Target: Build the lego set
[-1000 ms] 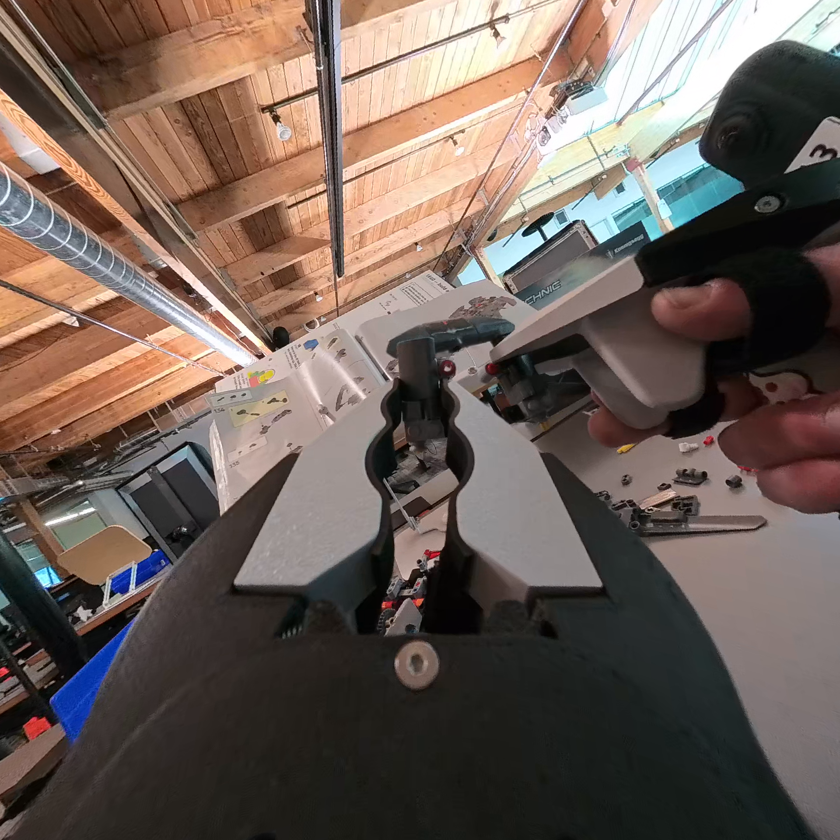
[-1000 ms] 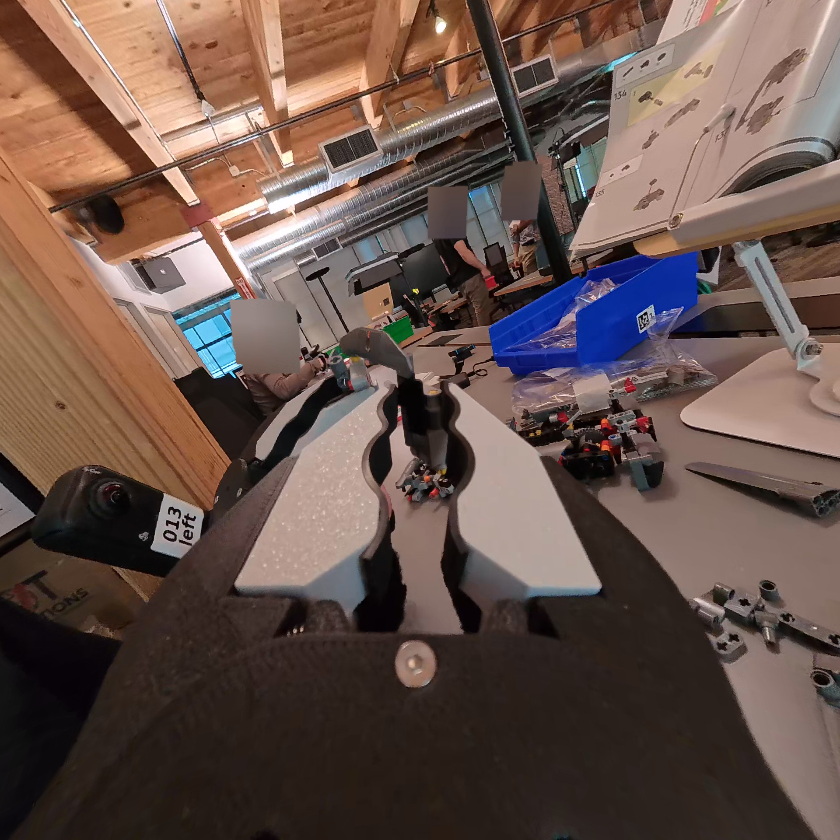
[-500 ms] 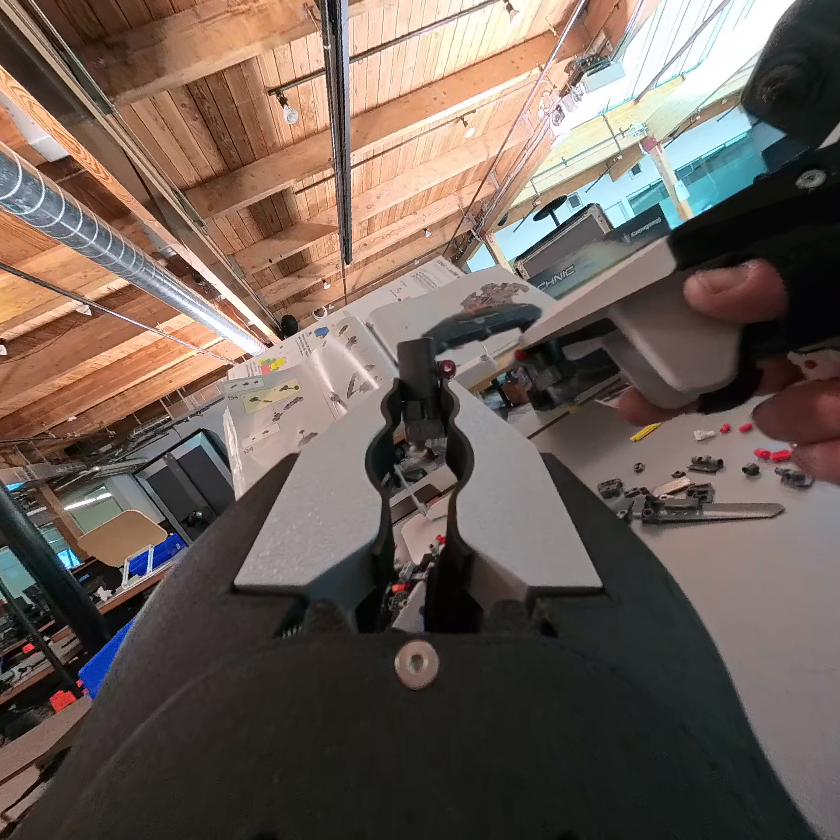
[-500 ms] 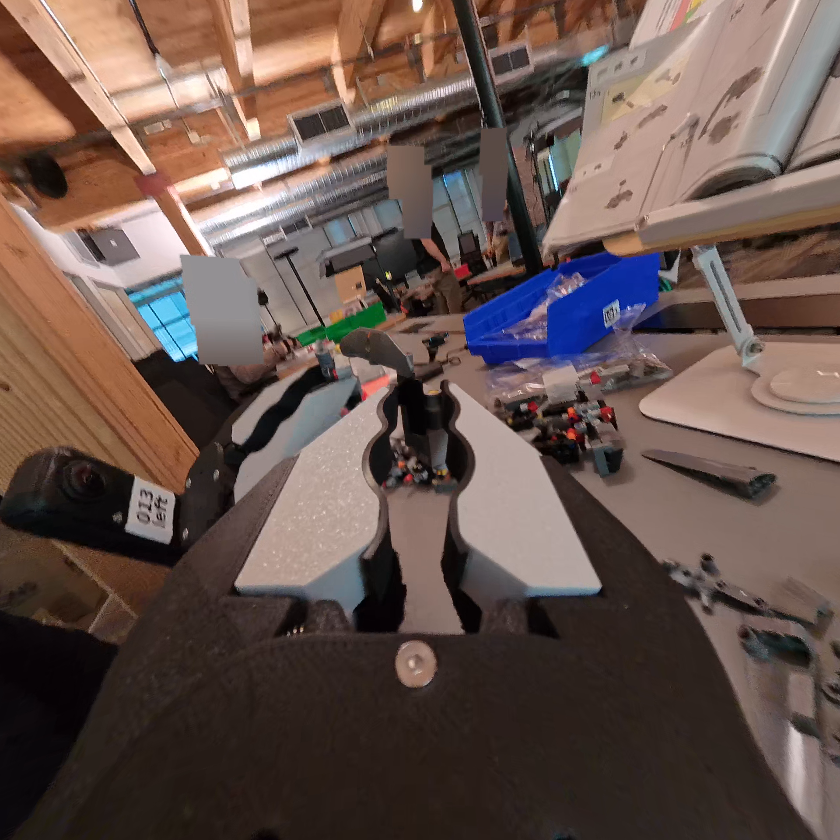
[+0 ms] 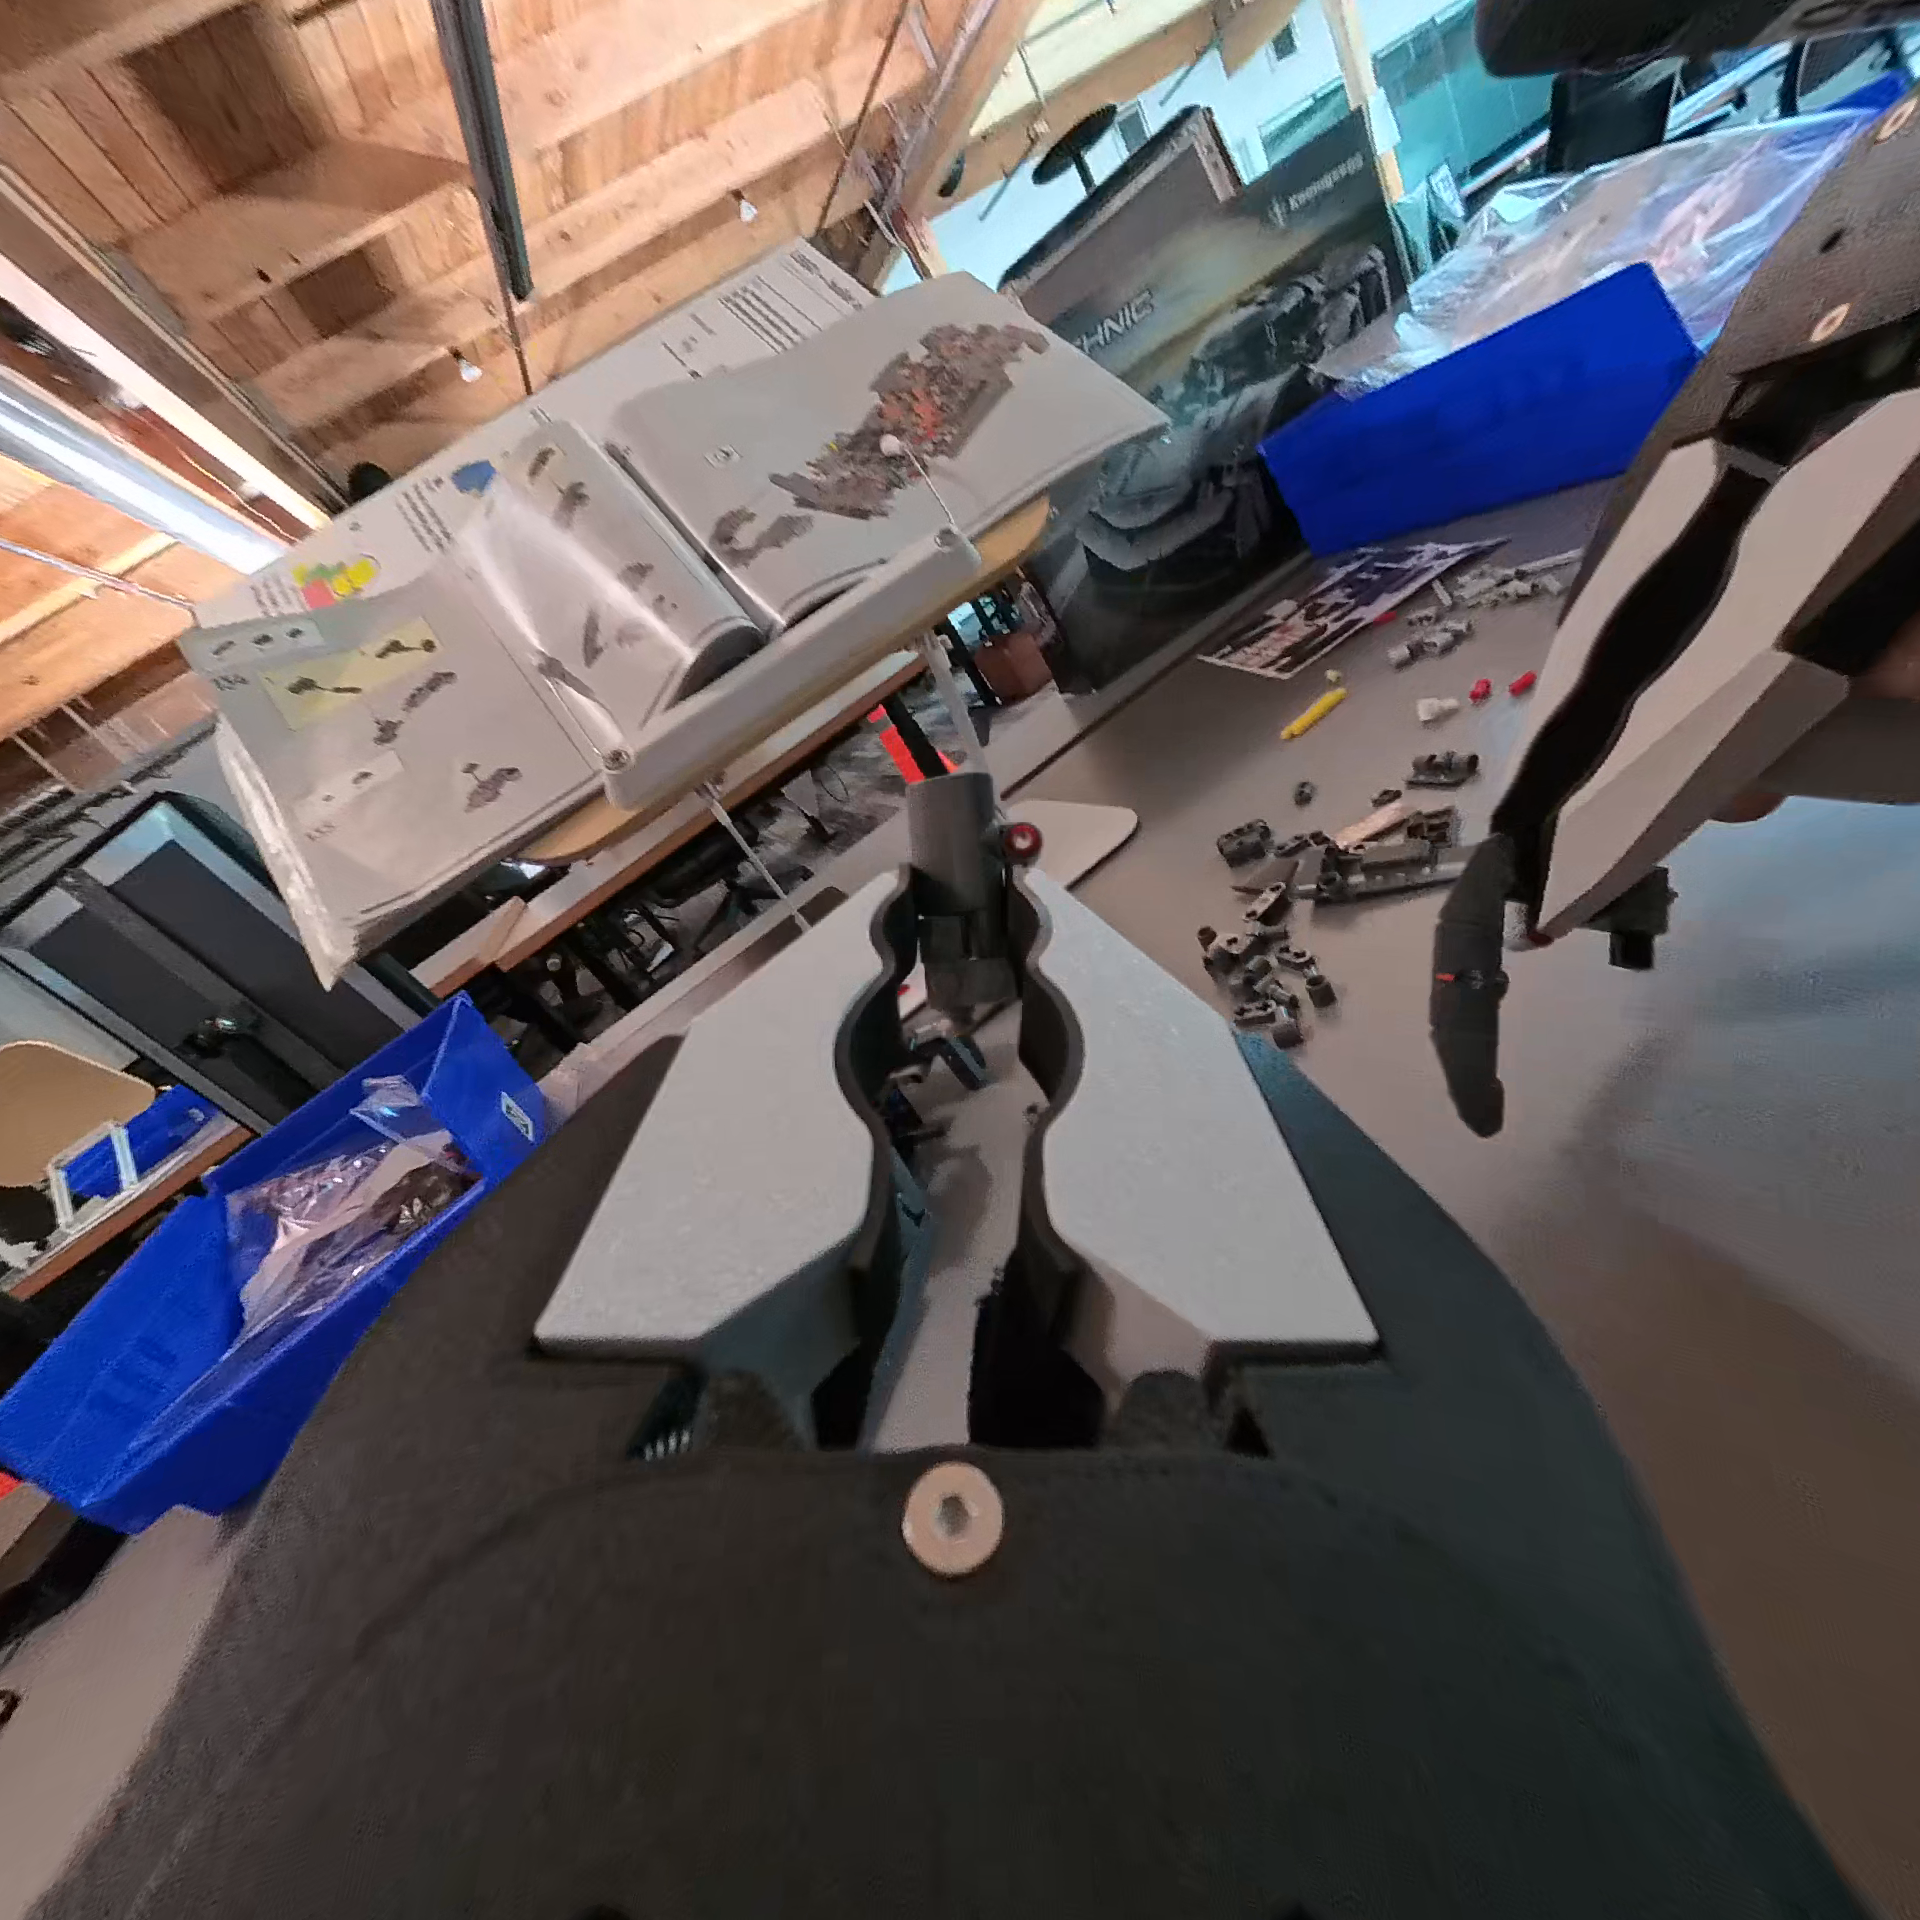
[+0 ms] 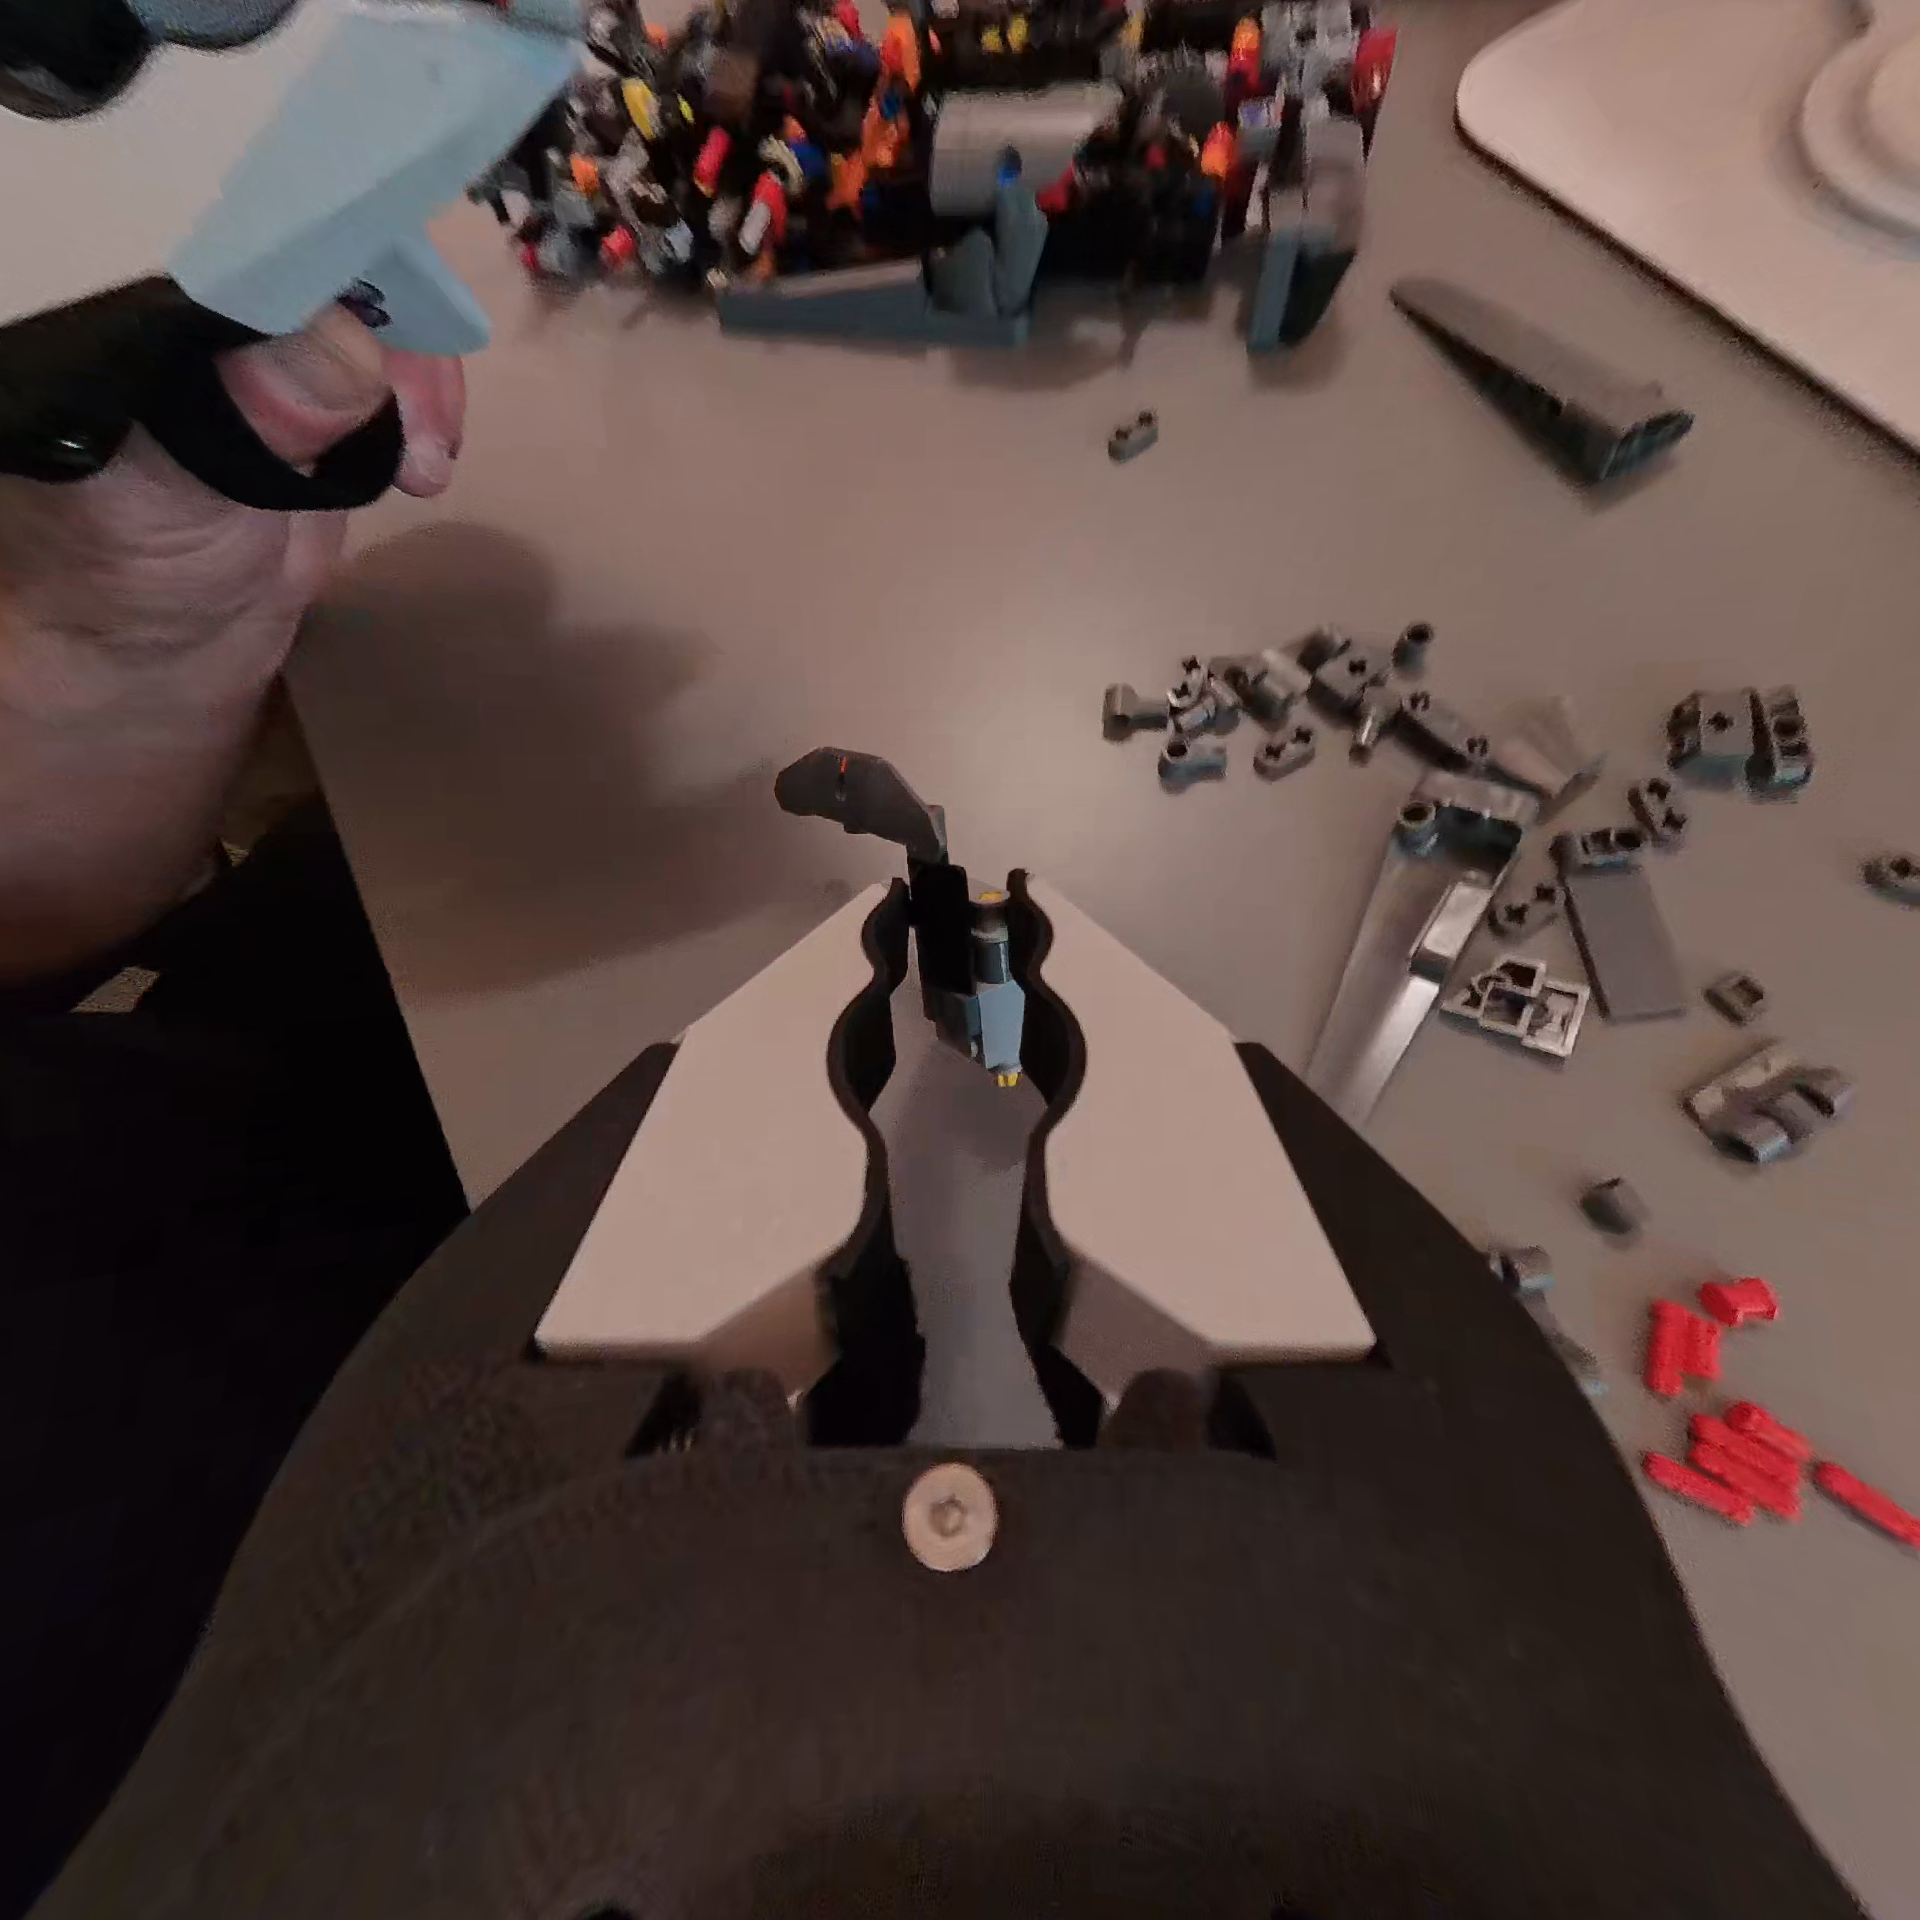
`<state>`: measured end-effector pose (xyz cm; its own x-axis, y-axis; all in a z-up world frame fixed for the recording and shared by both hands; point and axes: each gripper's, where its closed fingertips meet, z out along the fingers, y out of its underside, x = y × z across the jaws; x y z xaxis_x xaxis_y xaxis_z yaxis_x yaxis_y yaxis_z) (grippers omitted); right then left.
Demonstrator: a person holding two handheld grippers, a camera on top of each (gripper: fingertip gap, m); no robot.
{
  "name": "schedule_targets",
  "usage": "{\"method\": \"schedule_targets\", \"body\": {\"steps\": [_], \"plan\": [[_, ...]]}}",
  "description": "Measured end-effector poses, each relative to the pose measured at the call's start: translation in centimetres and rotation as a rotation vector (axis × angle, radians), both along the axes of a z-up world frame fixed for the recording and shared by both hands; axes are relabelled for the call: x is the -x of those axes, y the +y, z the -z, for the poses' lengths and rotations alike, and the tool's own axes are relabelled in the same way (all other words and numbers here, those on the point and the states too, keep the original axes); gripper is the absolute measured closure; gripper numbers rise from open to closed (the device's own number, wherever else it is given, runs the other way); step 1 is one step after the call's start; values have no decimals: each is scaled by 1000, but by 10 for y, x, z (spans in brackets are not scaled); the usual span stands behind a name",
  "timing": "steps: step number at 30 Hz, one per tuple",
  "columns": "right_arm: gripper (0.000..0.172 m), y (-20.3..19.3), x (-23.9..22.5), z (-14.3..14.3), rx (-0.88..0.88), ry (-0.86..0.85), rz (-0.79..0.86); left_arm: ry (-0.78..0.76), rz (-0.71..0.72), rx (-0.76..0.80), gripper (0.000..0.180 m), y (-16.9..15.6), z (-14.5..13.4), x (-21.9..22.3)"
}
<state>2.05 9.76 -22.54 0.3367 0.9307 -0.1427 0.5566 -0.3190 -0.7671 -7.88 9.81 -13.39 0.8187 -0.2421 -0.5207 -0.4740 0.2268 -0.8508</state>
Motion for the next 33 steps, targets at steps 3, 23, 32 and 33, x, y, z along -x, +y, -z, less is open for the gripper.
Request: {"method": "schedule_targets", "body": {"steps": [3, 23, 32, 33], "plan": [[156, -3, -4, 13, 82, -26, 6, -3, 11, 42, 166, 2, 8, 0], [140, 14, 15, 5, -38, -374, -560, -24, 70, 123, 166, 3, 23, -6], [142, 8, 14, 34, 245, -557, -833, -27, 73, 128, 166, 4, 24, -6], [143, 8, 14, 34, 260, -557, -843, -27, 74, 129, 166, 4, 24, -6]]}}
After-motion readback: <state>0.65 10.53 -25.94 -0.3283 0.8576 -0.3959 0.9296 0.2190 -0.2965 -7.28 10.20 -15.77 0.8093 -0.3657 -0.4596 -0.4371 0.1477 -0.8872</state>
